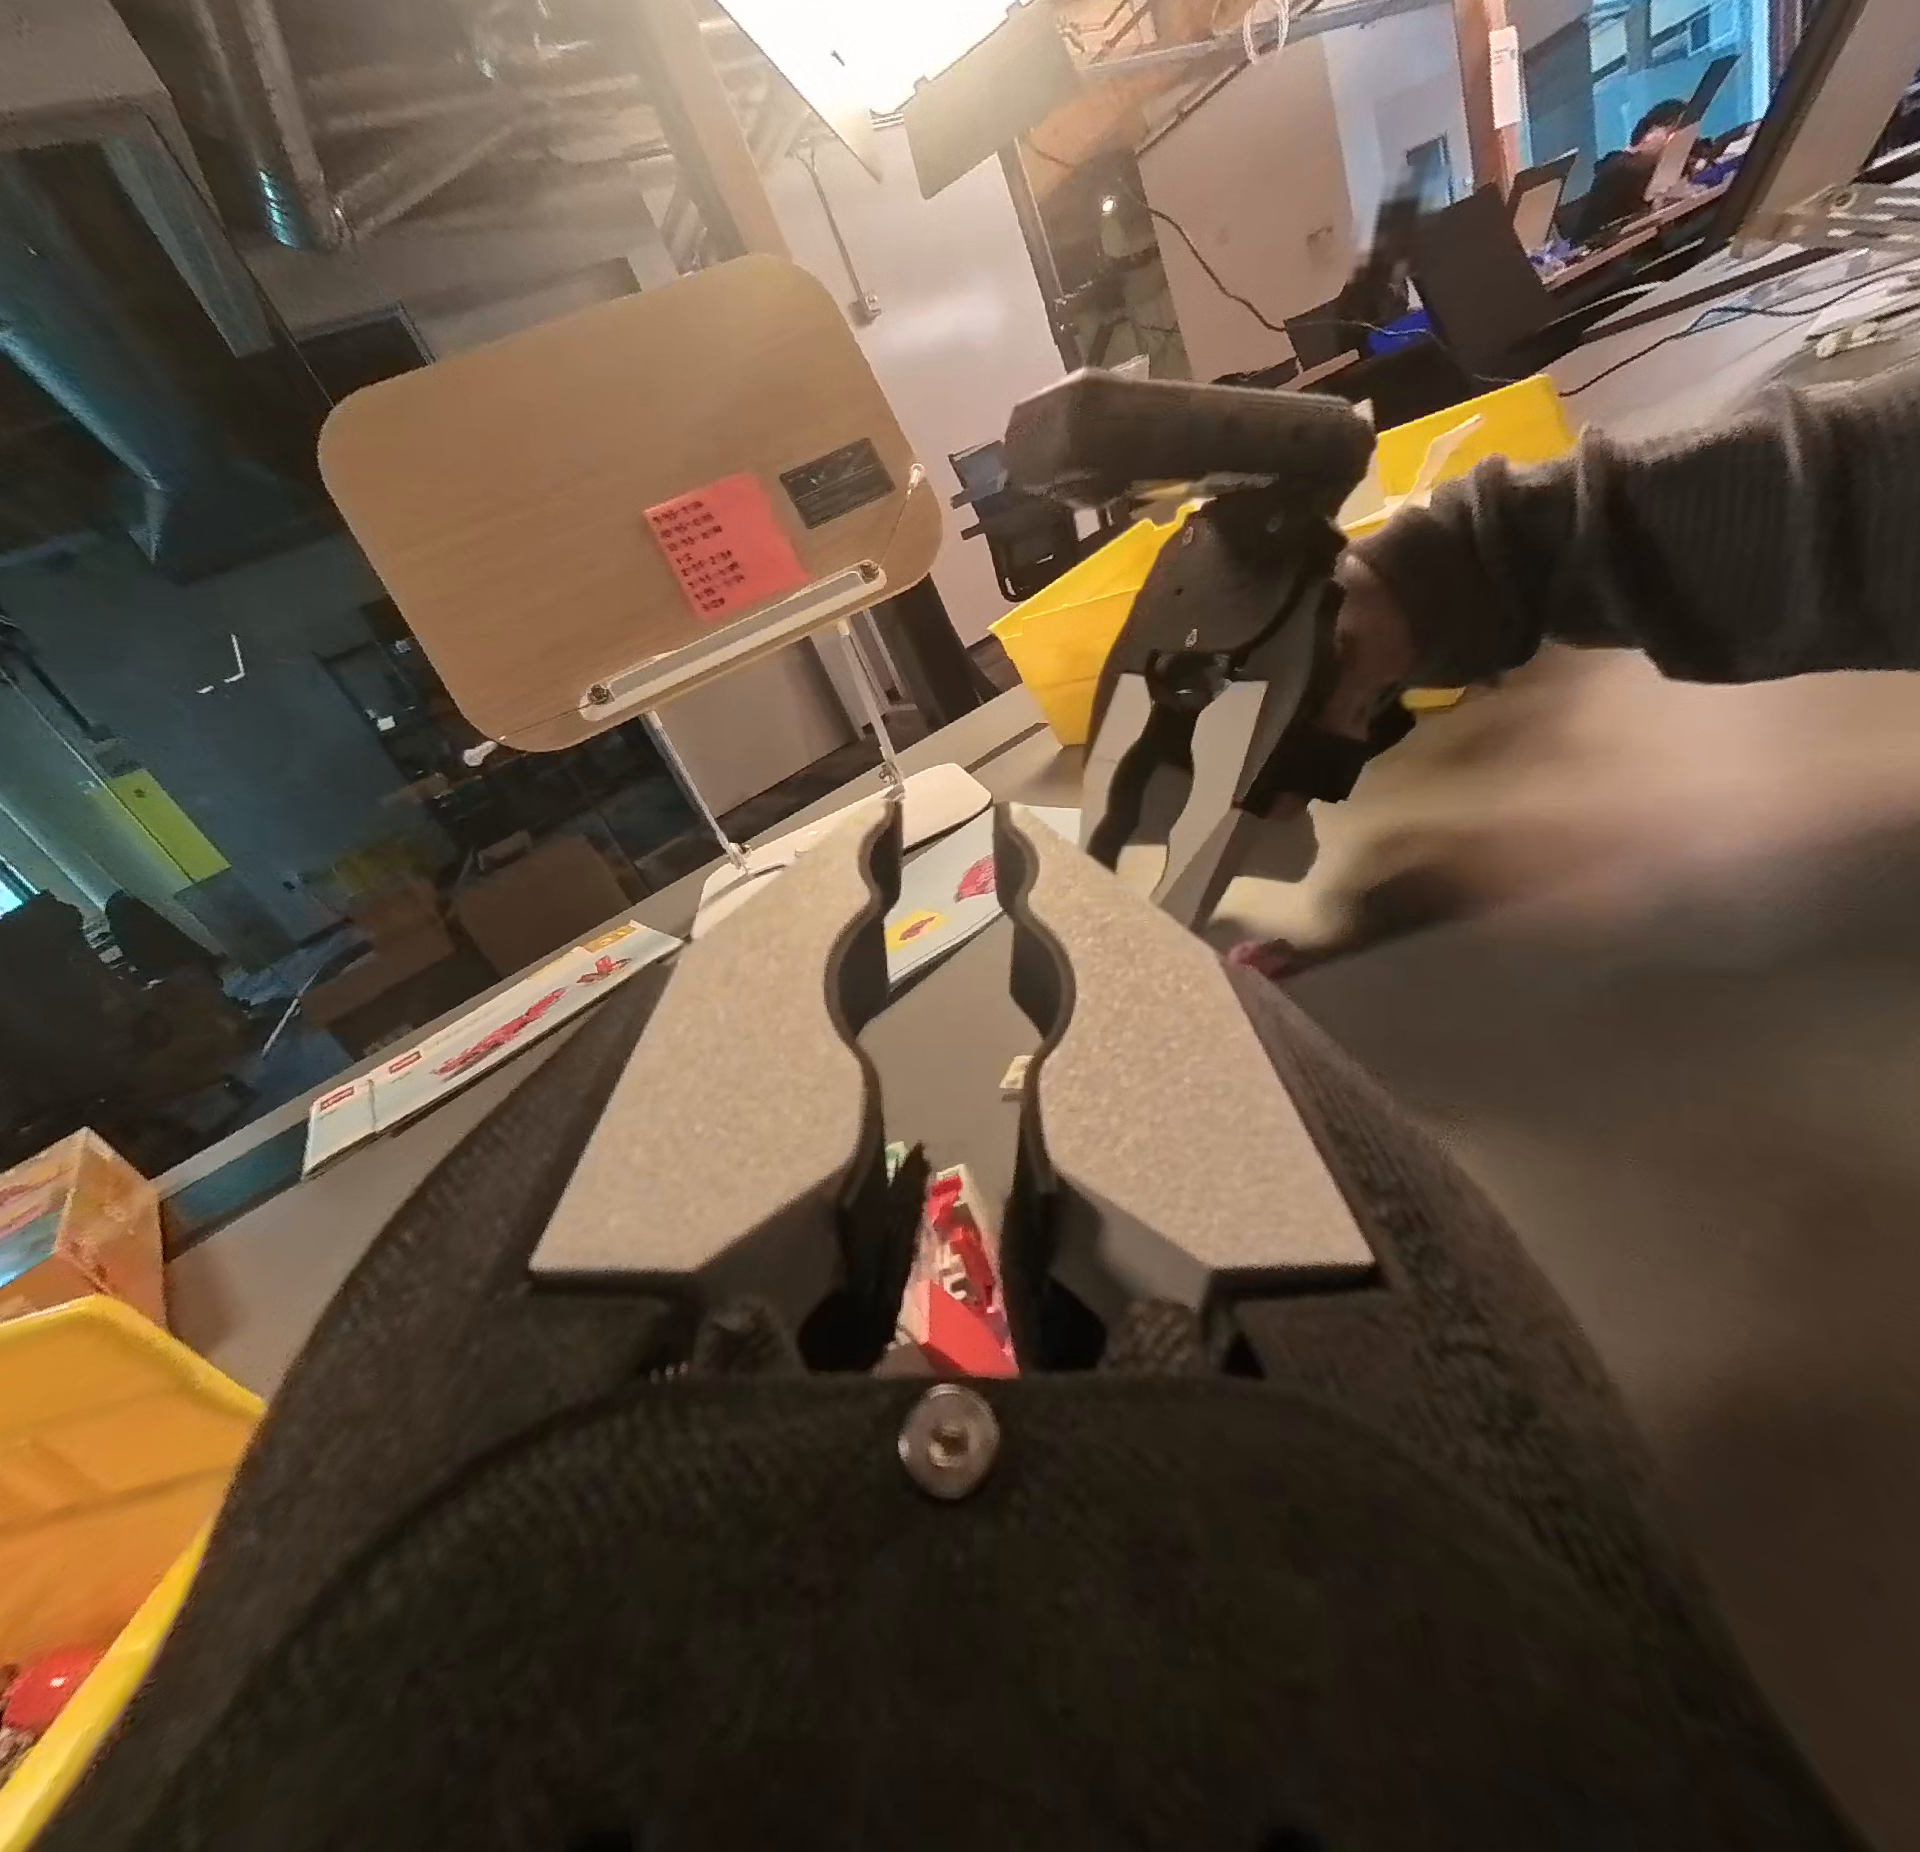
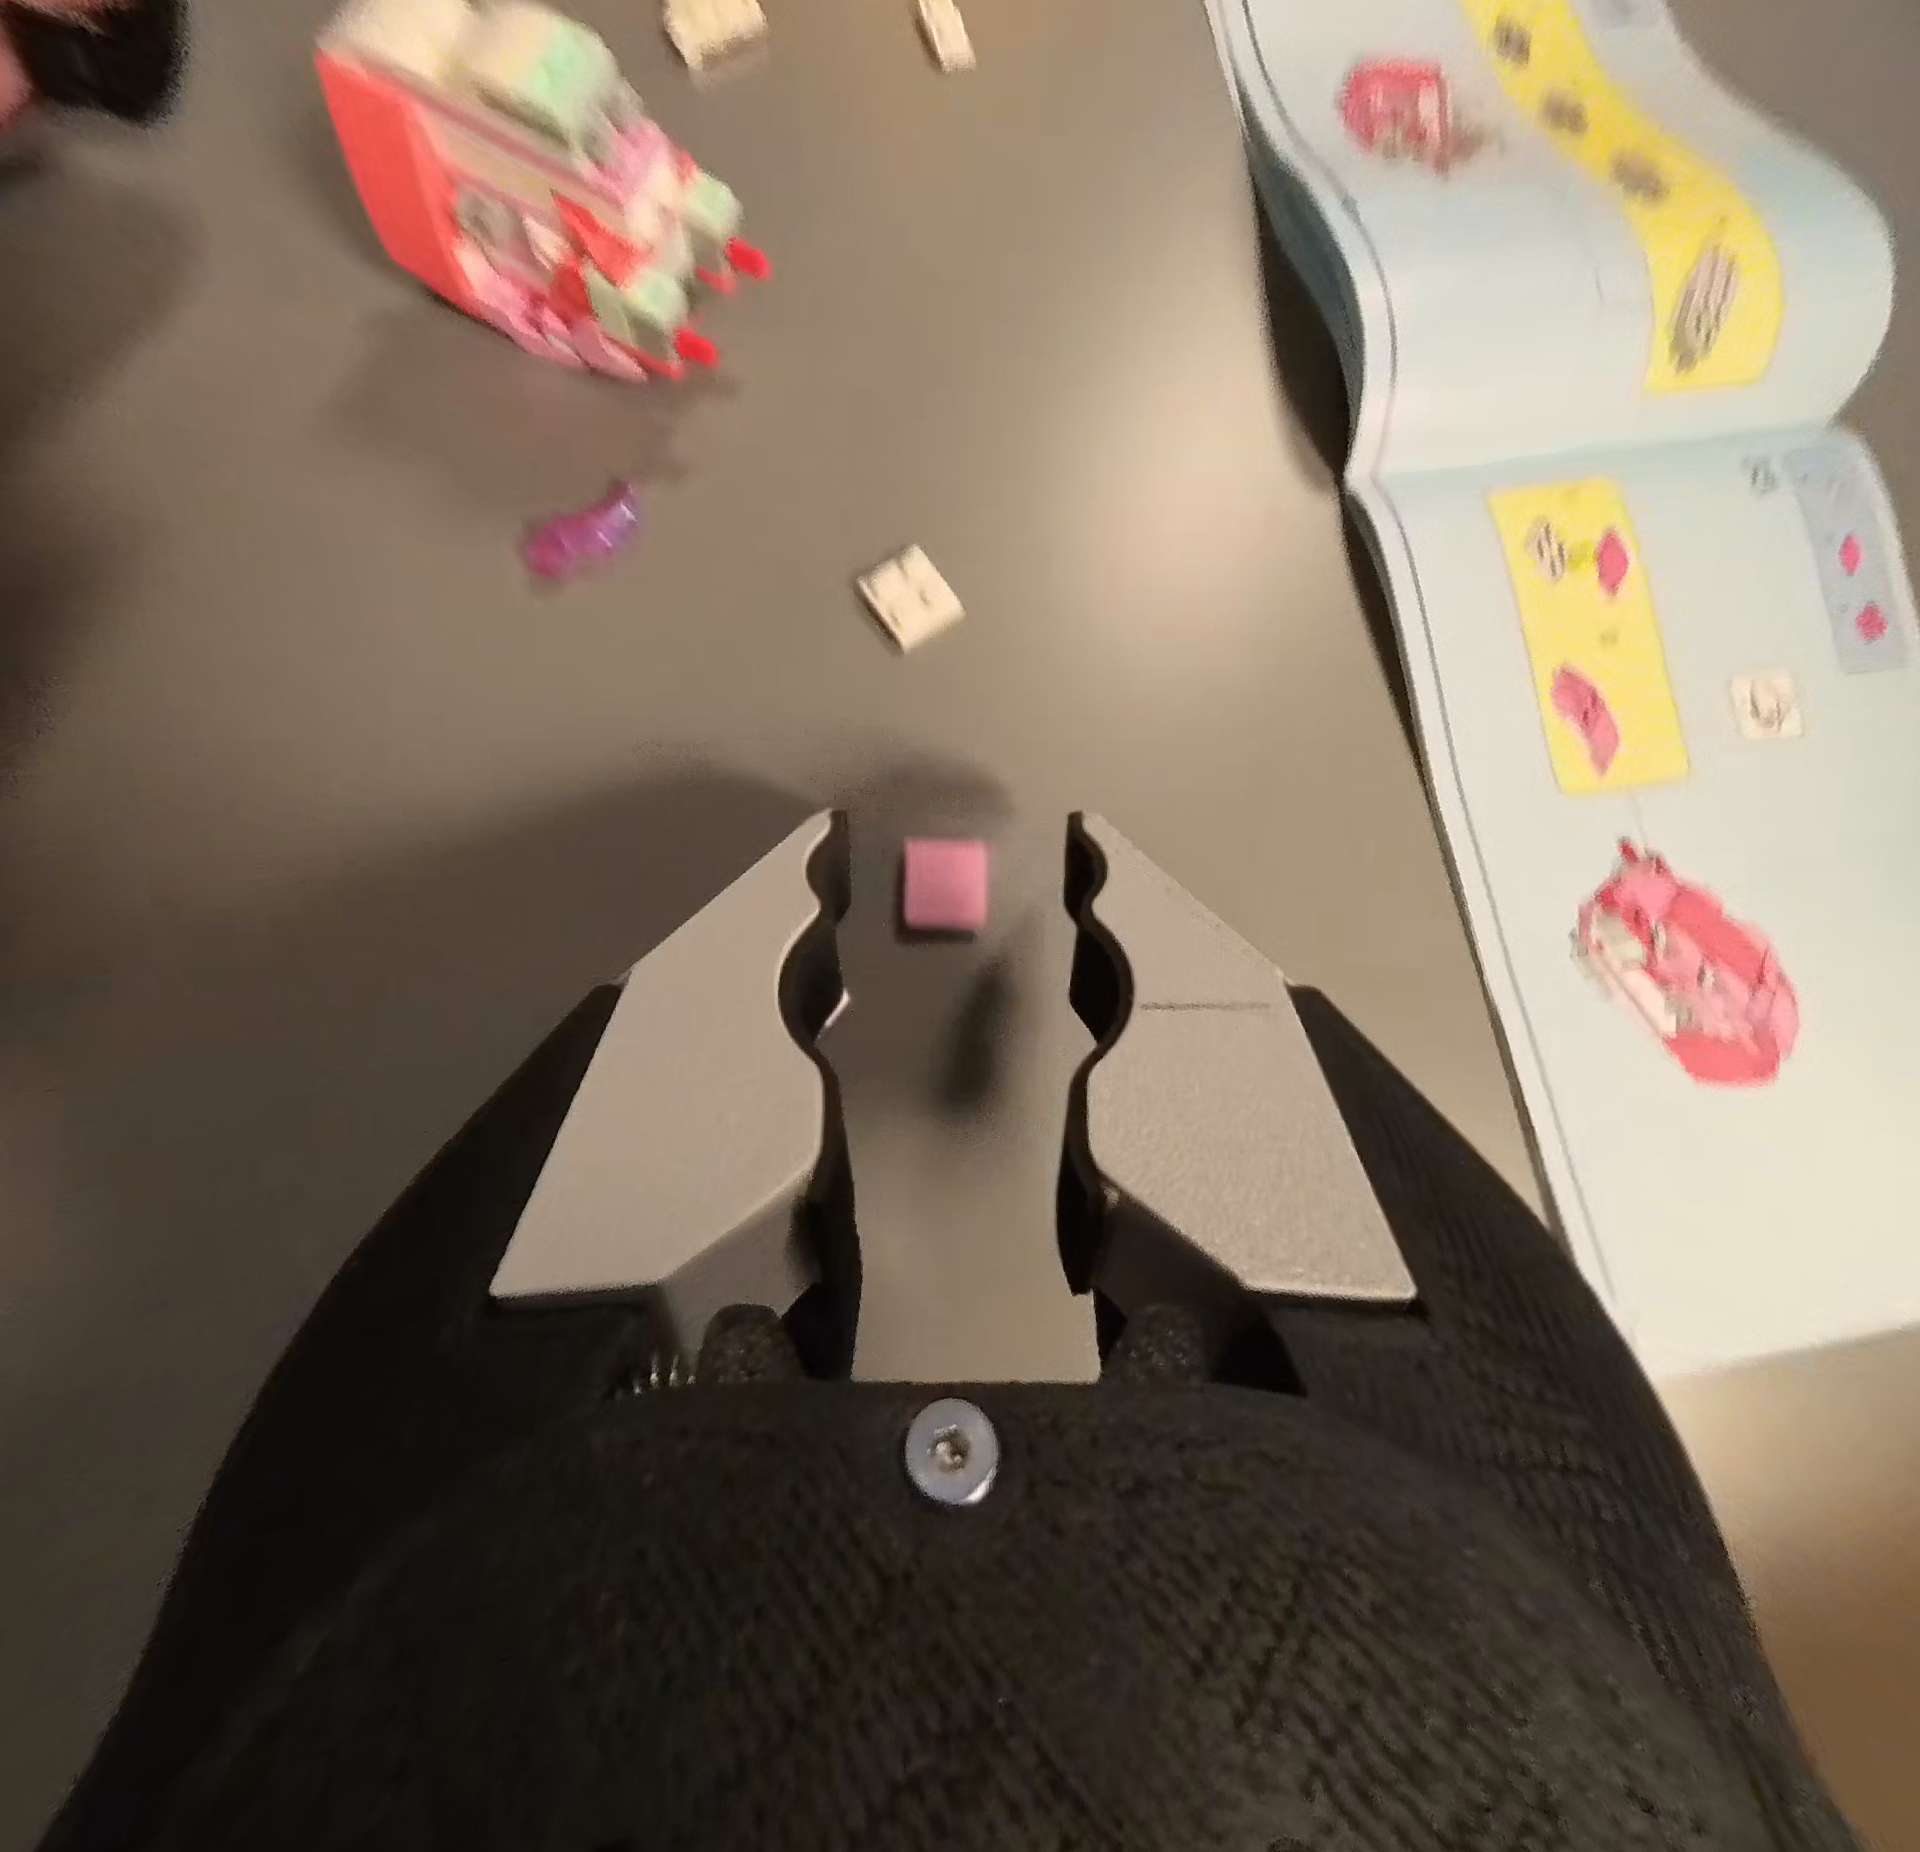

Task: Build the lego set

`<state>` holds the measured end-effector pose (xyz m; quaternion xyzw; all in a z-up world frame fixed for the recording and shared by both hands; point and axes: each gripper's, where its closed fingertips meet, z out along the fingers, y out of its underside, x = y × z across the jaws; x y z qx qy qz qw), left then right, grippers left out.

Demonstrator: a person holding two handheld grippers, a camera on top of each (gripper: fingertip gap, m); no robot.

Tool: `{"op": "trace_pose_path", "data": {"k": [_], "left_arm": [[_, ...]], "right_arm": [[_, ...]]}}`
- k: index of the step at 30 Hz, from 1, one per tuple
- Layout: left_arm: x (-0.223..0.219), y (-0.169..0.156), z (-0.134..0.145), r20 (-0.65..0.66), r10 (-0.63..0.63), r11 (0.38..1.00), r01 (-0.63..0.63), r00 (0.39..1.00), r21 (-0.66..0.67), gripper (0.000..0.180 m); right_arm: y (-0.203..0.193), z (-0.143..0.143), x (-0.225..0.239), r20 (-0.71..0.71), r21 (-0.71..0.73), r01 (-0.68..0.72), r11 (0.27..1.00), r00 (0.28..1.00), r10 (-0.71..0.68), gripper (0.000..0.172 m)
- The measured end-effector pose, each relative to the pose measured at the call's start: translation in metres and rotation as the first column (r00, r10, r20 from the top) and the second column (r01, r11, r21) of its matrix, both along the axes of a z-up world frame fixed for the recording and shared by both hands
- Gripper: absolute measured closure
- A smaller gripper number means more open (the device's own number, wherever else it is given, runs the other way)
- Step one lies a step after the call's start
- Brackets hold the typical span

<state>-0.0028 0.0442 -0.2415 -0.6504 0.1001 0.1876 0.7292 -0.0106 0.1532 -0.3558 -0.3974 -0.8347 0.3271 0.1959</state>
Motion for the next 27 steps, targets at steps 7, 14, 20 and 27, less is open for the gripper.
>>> {"op": "trace_pose_path", "data": {"k": [7,14,20,27], "left_arm": [[-0.003,-0.001,0.0,0.062,-0.025,1.0,0.025,0.998,0.003,0.164],[0.012,-0.005,-0.005,0.046,-0.176,0.984,0.177,0.983,-0.025,0.151],[0.014,-0.005,-0.01,0.096,-0.225,0.971,0.231,0.969,-0.055,0.153],[0.016,0.001,-0.03,0.121,-0.211,0.95,0.232,0.97,-0.208,0.153]], "right_arm": [[-0.032,-0.008,-0.023,0.024,0.005,-0.178,0.984,0.984,0.178,0.131],[-0.041,-0.014,-0.034,0.062,-0.016,-0.245,0.969,0.967,0.245,0.146],[-0.046,-0.013,-0.031,0.029,0.023,-0.27,0.963,0.963,0.269,0.158],[-0.08,0.038,-0.006,-0.117,0.003,-0.396,0.918,0.912,0.394,0.159]]}}
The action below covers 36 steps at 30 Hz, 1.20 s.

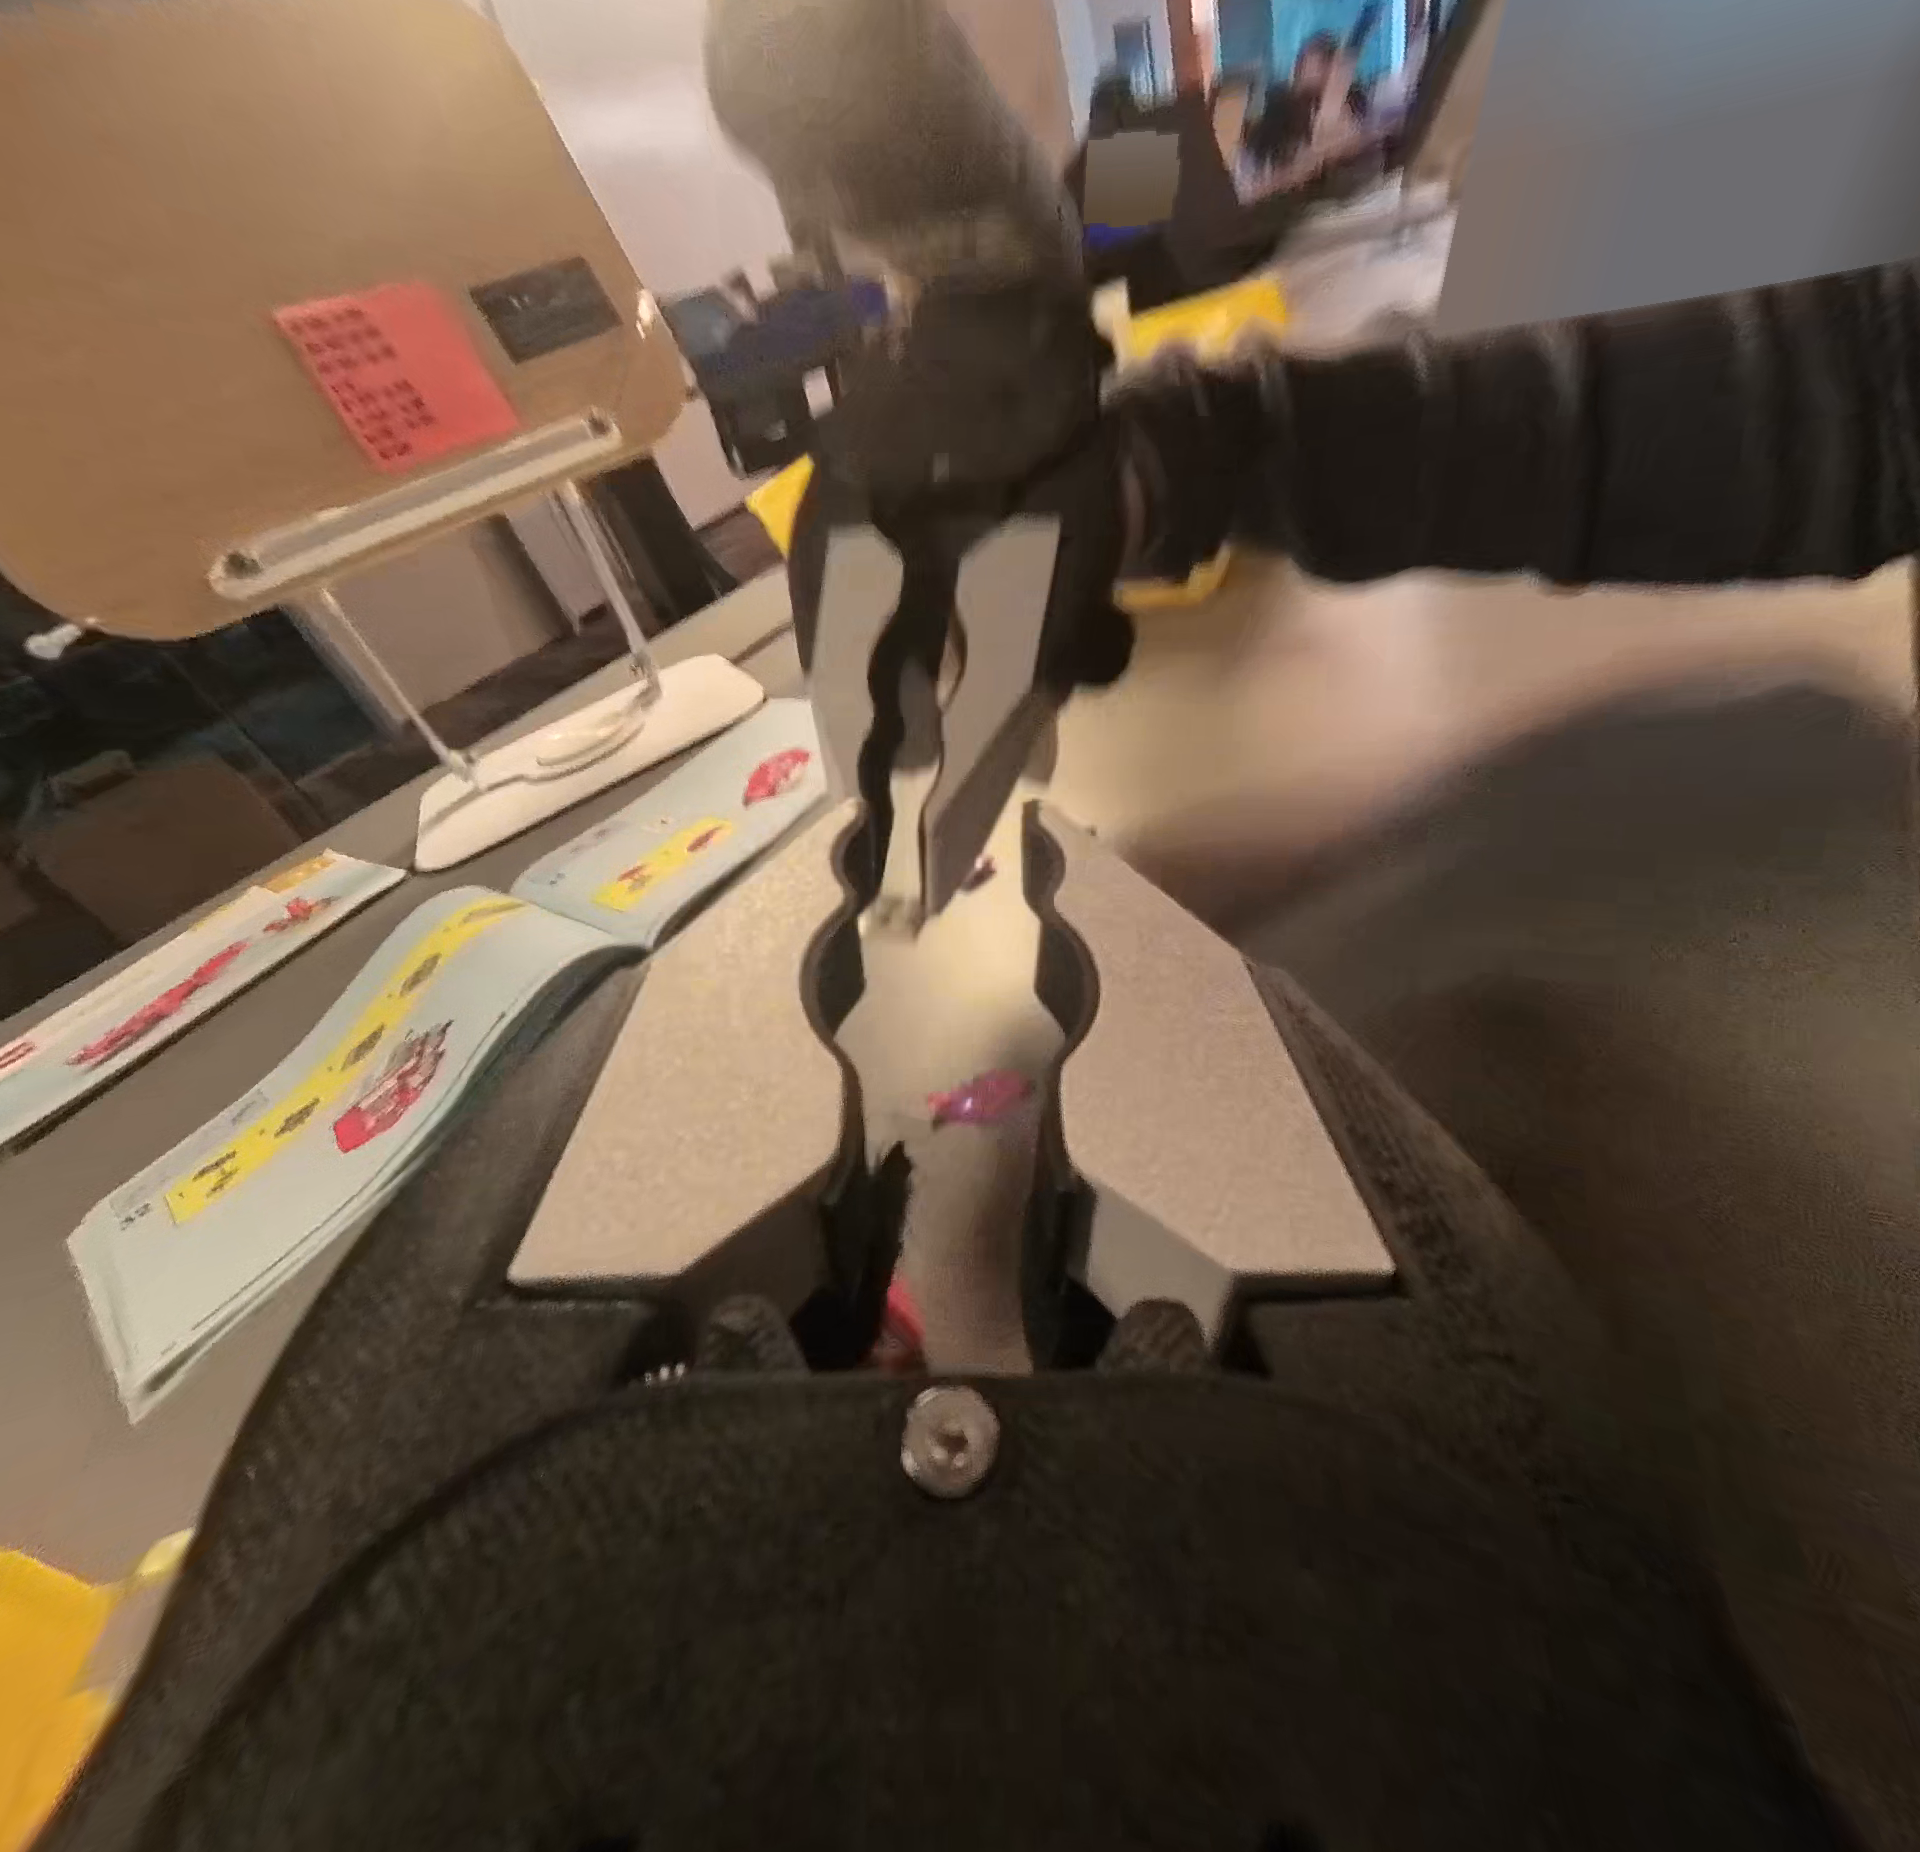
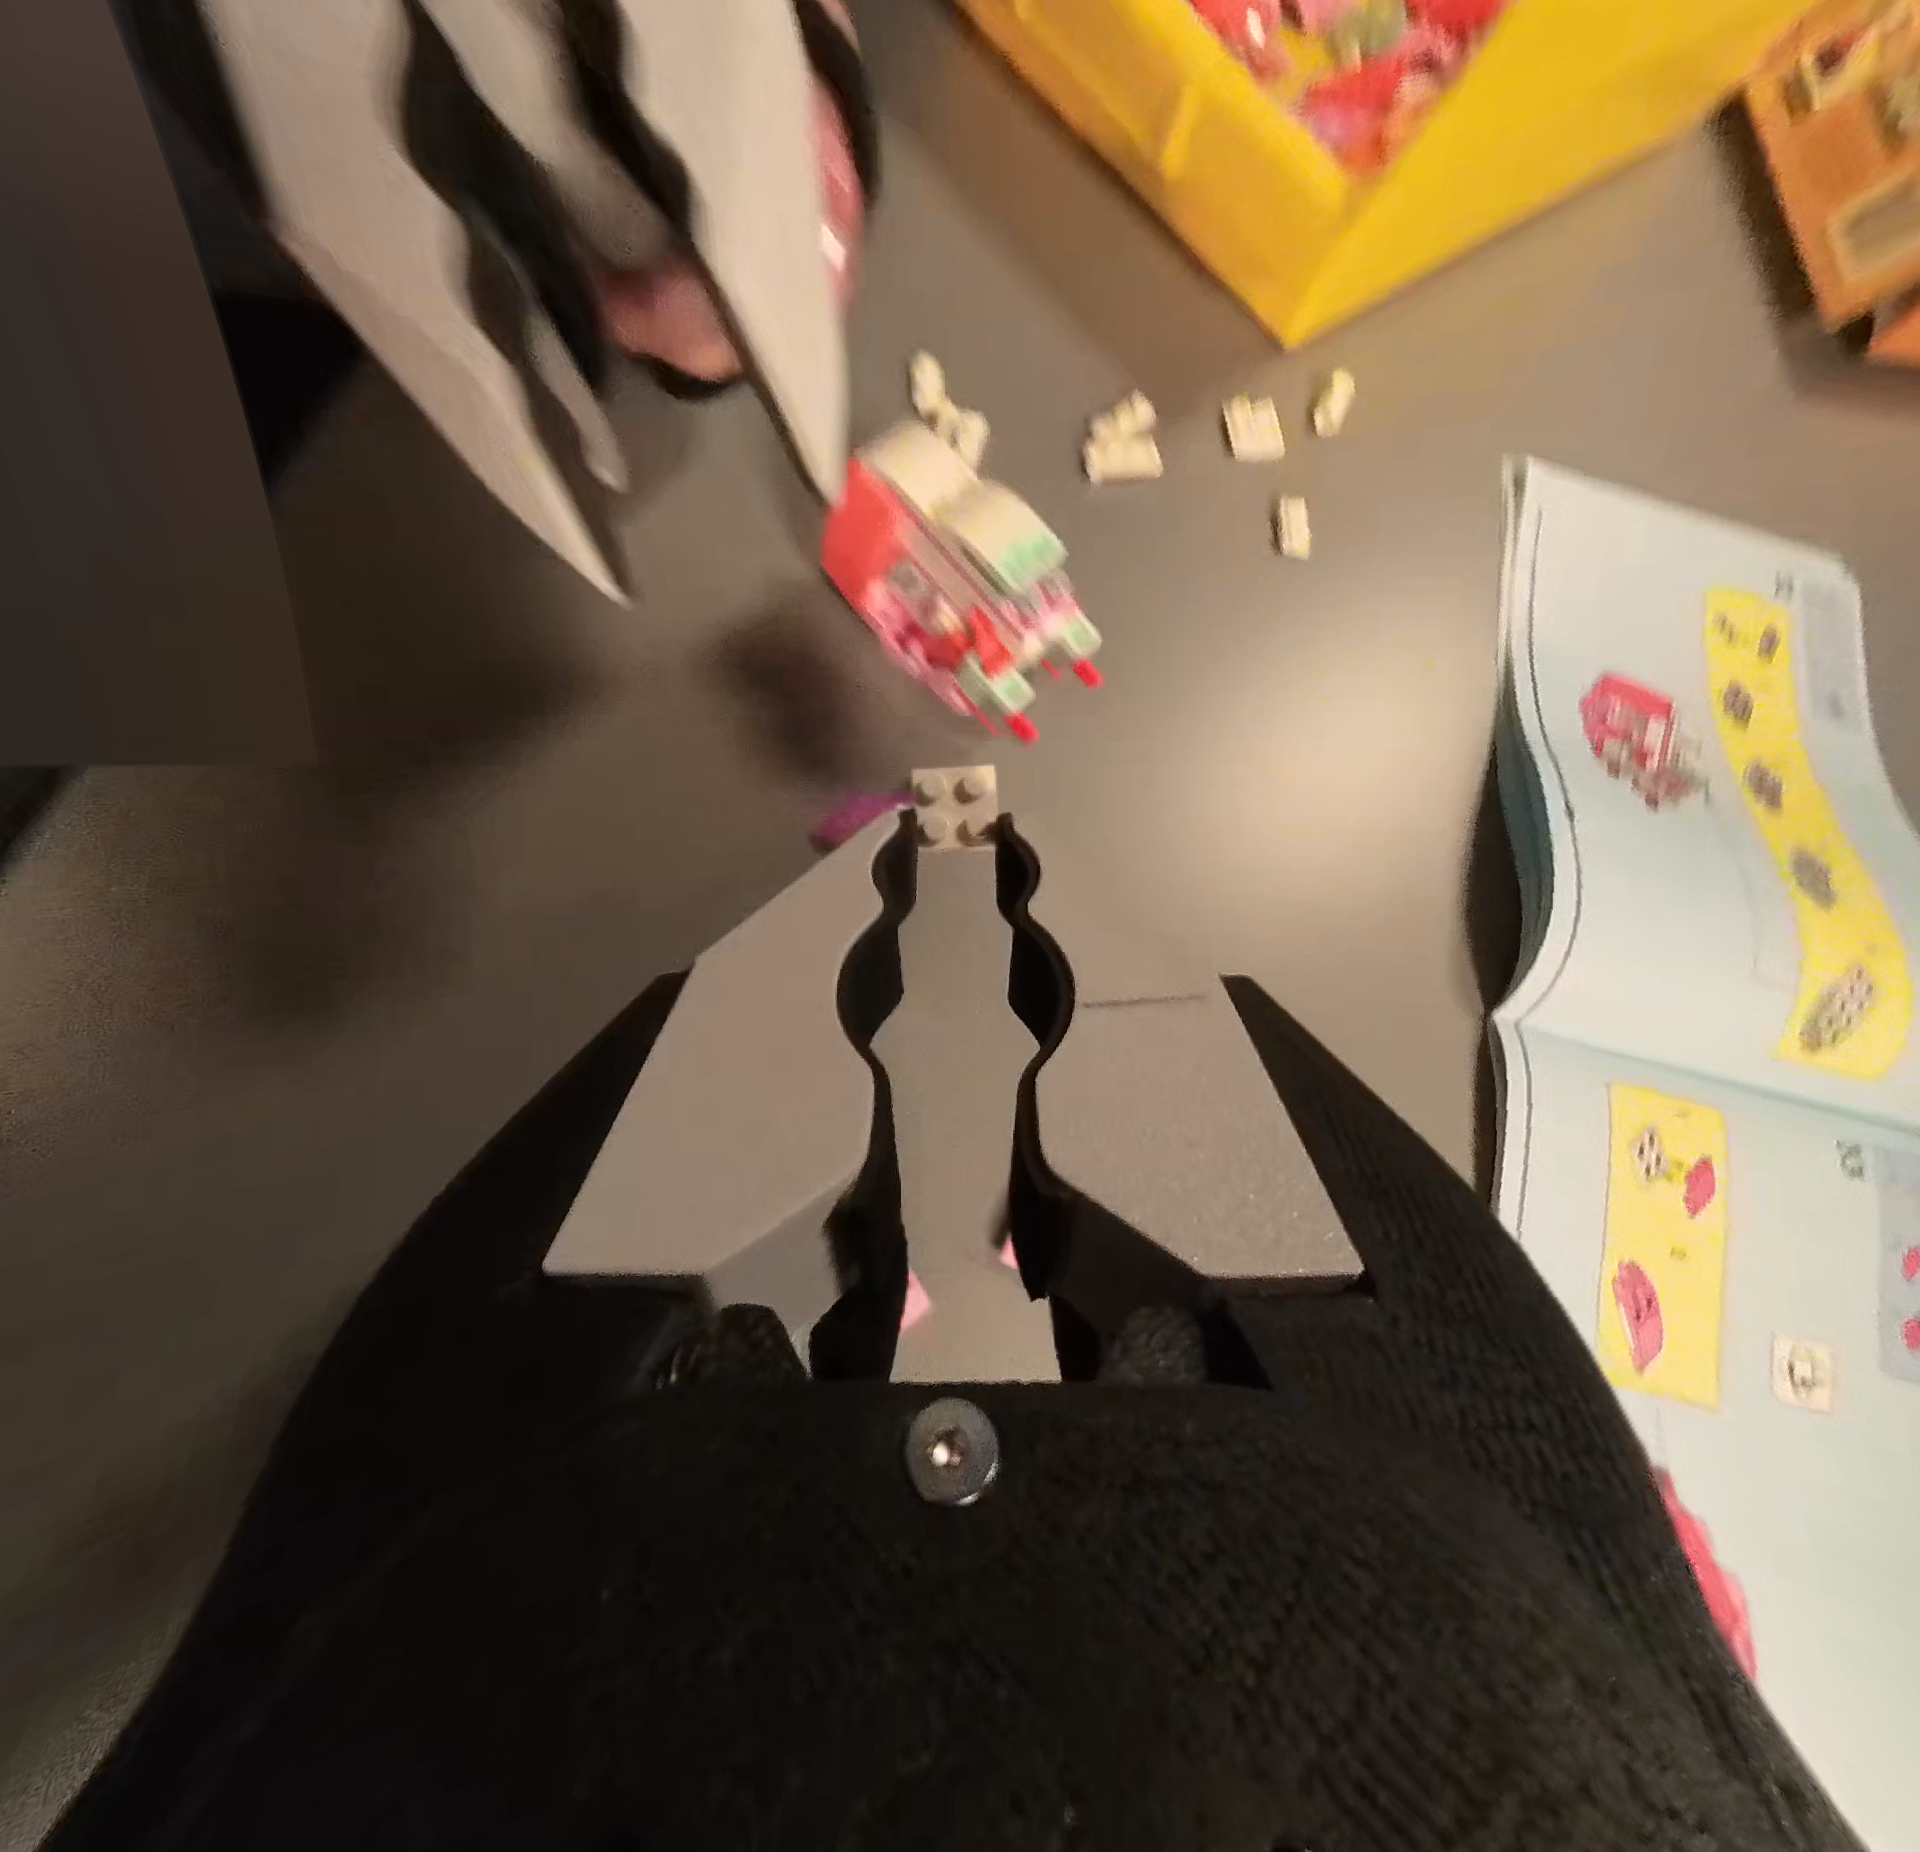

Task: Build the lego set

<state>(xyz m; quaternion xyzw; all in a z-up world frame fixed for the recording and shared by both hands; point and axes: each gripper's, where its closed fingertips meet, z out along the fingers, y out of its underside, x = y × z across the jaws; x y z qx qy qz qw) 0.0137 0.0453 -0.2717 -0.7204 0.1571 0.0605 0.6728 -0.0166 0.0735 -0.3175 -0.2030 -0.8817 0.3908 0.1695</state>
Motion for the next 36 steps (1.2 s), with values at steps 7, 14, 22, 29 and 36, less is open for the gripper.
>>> {"op": "trace_pose_path", "data": {"k": [7,14,22,29,36], "left_arm": [[0.012,-0.002,0.002,0.012,-0.042,0.997,0.042,0.999,-0.061,0.15],[0.014,-0.008,0.012,0.225,-0.144,0.988,0.152,0.964,-0.02,0.167],[0.015,-0.005,0.005,0.204,-0.132,0.988,0.146,0.97,-0.056,0.163],[0.01,-0.004,0.001,0.227,-0.111,0.987,0.133,0.968,-0.085,0.165],[-0.003,-0.003,0.001,0.235,-0.061,0.997,0.069,0.97,-0.026,0.165]], "right_arm": [[-0.027,0.042,0.033,-0.005,-0.068,-0.127,0.99,0.992,0.127,0.159],[-0.036,0.048,0.04,-0.035,-0.022,-0.17,0.985,0.985,0.169,0.159],[-0.037,0.049,0.039,-0.05,-0.013,-0.18,0.984,0.983,0.179,0.159],[-0.036,0.048,0.035,-0.059,-0.031,-0.133,0.991,0.99,0.131,0.158],[0.075,-0.004,0.013,0.011,0.224,0.33,0.917,0.94,-0.341,0.147]]}}
